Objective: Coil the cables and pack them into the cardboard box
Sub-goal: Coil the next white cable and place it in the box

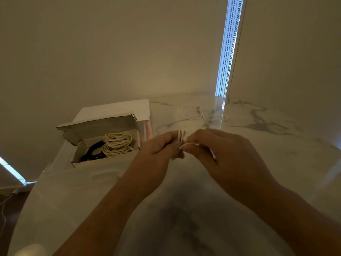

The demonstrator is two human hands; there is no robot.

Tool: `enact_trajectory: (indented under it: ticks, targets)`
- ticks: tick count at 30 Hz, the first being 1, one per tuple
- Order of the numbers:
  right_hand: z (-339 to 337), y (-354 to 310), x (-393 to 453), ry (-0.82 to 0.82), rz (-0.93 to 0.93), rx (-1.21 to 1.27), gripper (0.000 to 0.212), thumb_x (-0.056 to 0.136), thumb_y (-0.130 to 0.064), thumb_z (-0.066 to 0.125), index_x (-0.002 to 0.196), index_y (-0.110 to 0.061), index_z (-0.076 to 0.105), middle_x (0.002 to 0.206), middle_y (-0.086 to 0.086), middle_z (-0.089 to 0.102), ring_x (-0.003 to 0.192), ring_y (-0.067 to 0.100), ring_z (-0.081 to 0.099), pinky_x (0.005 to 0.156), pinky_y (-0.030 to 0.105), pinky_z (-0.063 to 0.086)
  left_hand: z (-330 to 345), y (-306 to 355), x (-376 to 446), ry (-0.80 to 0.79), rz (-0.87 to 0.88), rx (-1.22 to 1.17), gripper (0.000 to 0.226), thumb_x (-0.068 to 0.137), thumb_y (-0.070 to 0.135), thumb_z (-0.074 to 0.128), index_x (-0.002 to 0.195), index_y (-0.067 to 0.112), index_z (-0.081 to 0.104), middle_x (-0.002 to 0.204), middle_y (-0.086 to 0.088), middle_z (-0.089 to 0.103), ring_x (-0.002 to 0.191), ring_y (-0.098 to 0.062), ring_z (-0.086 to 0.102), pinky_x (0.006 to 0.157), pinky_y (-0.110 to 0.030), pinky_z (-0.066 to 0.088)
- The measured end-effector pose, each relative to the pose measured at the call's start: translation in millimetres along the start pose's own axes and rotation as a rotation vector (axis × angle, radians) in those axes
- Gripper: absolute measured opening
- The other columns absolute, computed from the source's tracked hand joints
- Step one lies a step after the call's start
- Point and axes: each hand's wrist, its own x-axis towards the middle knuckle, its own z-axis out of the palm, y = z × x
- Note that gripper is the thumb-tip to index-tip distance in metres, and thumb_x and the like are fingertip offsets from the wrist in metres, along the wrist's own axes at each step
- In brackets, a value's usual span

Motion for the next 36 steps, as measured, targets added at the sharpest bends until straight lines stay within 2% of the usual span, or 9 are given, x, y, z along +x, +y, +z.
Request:
enact_trajectory:
  ticks: [3, 5, 8, 14, 22, 27, 29, 32, 36]
  targets:
    - [1.2, 13.3, 4.1, 0.03, 0.004, -0.004, 0.012, 0.098, -0.039, 0.055, 0.095, -0.031, 0.064, 0.082, -0.014, 0.06, 0.071, 0.008, 0.053, 0.06, 0.024, 0.042, 4.5, 3.5, -0.7, -0.055, -0.074, -0.07, 0.033, 0.104, 0.011, 0.041, 0.098, 0.022, 0.072, 0.074, 0.007, 0.07, 0.068, -0.004, 0.062, 0.07, -0.017, 0.052]
    - [5.0, 20.8, 5.7, 0.039, -0.003, 0.006, 0.014, 0.098, -0.035, 0.052, 0.098, -0.028, 0.063, 0.09, -0.013, 0.061, 0.08, 0.012, 0.051, 0.067, 0.023, 0.042, 5.7, 2.8, 0.8, -0.079, -0.105, -0.097, 0.033, 0.104, 0.015, 0.04, 0.098, 0.013, 0.073, 0.074, 0.006, 0.069, 0.068, -0.008, 0.061, 0.07, -0.022, 0.051]
    - [11.5, 29.7, 7.8, 0.057, -0.009, 0.006, 0.017, 0.1, -0.03, 0.047, 0.1, -0.023, 0.063, 0.095, -0.011, 0.06, 0.084, 0.013, 0.049, 0.073, 0.016, 0.038, 6.1, 1.8, -0.9, -0.108, -0.098, -0.097, 0.032, 0.103, 0.026, 0.044, 0.107, 0.016, 0.074, 0.078, 0.004, 0.067, 0.07, -0.009, 0.058, 0.07, -0.022, 0.049]
    - [12.4, 46.5, 13.2, 0.061, 0.083, 0.013, 0.024, 0.098, -0.035, 0.044, 0.104, -0.022, 0.064, 0.098, -0.008, 0.06, 0.087, 0.01, 0.053, 0.074, 0.017, 0.044, 5.3, -0.7, -1.2, -0.096, -0.058, -0.055, 0.028, 0.102, 0.023, 0.047, 0.105, 0.015, 0.074, 0.076, 0.004, 0.064, 0.069, -0.006, 0.056, 0.074, -0.025, 0.05]
    - [15.9, 49.5, 12.8, 0.019, 0.179, 0.054, 0.021, 0.099, -0.034, 0.05, 0.105, -0.028, 0.069, 0.095, -0.01, 0.065, 0.084, 0.009, 0.058, 0.073, 0.011, 0.04, 1.8, 3.7, -0.7, -0.127, -0.262, -0.745, 0.032, 0.093, 0.016, 0.053, 0.107, -0.006, 0.072, 0.077, -0.006, 0.059, 0.065, -0.009, 0.051, 0.07, -0.021, 0.046]
    - [25.3, 43.5, 7.5, -0.028, 0.214, 0.061, 0.025, 0.1, -0.038, 0.049, 0.109, -0.029, 0.07, 0.094, -0.009, 0.069, 0.081, 0.008, 0.06, 0.072, 0.012, 0.043, -4.6, 3.9, 3.0, -0.131, -0.272, -1.031, 0.043, 0.093, 0.02, 0.054, 0.124, -0.009, 0.061, 0.083, -0.004, 0.055, 0.069, -0.007, 0.049, 0.076, -0.023, 0.045]
    - [29.9, 37.8, 5.1, -0.068, 0.202, 0.055, 0.027, 0.1, -0.04, 0.048, 0.107, -0.027, 0.071, 0.091, -0.008, 0.07, 0.08, 0.008, 0.061, 0.073, 0.018, 0.047, -9.8, 3.2, 5.3, -0.078, -0.259, -1.115, 0.043, 0.096, 0.02, 0.051, 0.128, -0.008, 0.058, 0.084, -0.002, 0.055, 0.071, -0.006, 0.049, 0.075, -0.02, 0.047]
    - [30.2, 26.5, 2.8, -0.101, 0.16, 0.093, 0.028, 0.1, -0.039, 0.048, 0.107, -0.026, 0.071, 0.093, -0.009, 0.071, 0.081, 0.006, 0.061, 0.073, 0.012, 0.044, -17.0, 1.8, 7.8, 0.001, -0.228, -1.162, 0.042, 0.1, 0.02, 0.047, 0.13, -0.007, 0.056, 0.086, -0.001, 0.056, 0.073, -0.007, 0.05, 0.077, -0.015, 0.049]
    - [28.8, 9.6, -0.7, -0.147, 0.096, 0.072, 0.032, 0.101, -0.041, 0.045, 0.114, -0.026, 0.07, 0.097, -0.008, 0.071, 0.083, 0.009, 0.063, 0.077, 0.026, 0.053, -19.5, 0.9, 9.5, 0.094, -0.194, -1.149, 0.043, 0.097, 0.019, 0.05, 0.13, -0.008, 0.056, 0.087, -0.002, 0.057, 0.075, -0.007, 0.052, 0.078, -0.013, 0.051]
